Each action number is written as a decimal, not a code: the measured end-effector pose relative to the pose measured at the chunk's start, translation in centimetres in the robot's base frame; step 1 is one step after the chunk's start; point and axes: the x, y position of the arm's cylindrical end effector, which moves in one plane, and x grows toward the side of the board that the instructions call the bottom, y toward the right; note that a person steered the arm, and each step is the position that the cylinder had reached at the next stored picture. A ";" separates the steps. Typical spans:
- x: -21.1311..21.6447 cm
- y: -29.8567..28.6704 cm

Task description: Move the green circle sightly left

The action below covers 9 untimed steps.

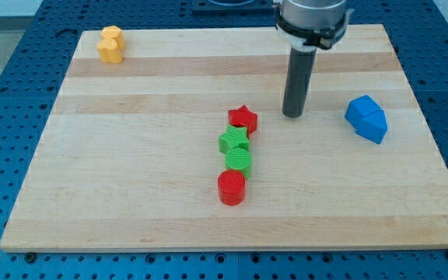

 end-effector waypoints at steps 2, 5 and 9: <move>6.1 2.1; 9.8 -9.6; 5.3 -22.6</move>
